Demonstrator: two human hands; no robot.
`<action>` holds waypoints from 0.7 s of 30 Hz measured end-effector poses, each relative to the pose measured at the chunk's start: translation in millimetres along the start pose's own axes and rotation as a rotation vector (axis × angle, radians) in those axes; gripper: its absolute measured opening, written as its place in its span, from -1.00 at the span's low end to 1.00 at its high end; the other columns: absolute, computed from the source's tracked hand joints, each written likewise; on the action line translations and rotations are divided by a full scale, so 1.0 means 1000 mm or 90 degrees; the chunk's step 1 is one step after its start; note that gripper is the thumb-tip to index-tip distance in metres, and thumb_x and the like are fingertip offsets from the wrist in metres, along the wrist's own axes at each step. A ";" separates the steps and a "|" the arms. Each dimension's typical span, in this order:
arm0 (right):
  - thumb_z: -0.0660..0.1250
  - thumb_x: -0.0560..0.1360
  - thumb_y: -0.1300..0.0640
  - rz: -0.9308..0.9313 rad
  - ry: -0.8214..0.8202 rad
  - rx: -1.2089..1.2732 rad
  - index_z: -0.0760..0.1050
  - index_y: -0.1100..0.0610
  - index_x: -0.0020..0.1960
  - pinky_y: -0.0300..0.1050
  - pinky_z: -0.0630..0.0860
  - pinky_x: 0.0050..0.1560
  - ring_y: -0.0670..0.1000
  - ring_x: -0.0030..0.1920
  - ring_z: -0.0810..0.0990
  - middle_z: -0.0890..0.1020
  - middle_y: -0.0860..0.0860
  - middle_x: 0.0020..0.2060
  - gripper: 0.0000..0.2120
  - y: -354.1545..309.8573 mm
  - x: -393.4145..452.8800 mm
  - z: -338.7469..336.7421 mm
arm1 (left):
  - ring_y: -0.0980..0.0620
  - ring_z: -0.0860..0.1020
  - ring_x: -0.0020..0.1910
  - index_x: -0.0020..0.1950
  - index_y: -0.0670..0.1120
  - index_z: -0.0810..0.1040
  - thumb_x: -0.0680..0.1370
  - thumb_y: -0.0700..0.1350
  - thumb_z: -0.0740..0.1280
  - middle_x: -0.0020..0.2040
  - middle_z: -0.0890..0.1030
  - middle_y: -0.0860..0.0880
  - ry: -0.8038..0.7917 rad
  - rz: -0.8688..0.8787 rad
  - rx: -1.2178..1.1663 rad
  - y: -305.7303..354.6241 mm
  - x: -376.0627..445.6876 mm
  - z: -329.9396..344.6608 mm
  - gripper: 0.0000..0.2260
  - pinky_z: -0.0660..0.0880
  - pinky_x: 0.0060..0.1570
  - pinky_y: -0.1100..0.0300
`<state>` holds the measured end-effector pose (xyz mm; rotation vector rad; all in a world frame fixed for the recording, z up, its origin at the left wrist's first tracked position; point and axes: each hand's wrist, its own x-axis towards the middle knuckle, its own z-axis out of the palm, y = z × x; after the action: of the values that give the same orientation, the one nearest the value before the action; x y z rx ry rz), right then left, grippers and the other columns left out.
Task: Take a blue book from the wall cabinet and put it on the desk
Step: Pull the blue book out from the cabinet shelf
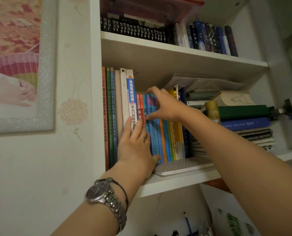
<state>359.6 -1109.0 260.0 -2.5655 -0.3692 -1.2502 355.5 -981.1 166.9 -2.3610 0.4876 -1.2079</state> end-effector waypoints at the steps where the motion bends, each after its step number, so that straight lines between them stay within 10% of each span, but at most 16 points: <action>1: 0.51 0.36 0.09 -0.005 0.001 0.005 0.19 -0.02 0.39 0.11 0.57 0.15 0.10 0.22 0.50 0.38 0.07 0.29 -0.28 -0.001 0.000 -0.001 | -0.12 -0.35 0.48 0.53 -0.06 -0.16 0.52 0.35 -0.14 0.56 -0.14 -0.09 -0.003 -0.001 0.000 0.000 0.000 0.000 -0.27 -0.46 0.32 -0.17; 21: 0.45 0.39 0.34 -0.022 0.182 0.224 0.09 -0.12 0.31 -0.15 0.67 -0.29 0.03 -0.20 0.67 0.43 -0.19 -0.10 -0.26 -0.005 -0.066 0.011 | -0.15 -0.30 0.49 0.54 -0.07 -0.10 0.48 0.40 -0.16 0.57 -0.08 -0.11 -0.030 -0.007 0.012 0.001 -0.002 -0.004 -0.23 -0.45 0.33 -0.19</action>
<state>326.1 -1108.1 201.8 -2.0644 -0.5209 -1.3978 351.1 -981.3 167.1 -2.3736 0.4473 -1.1532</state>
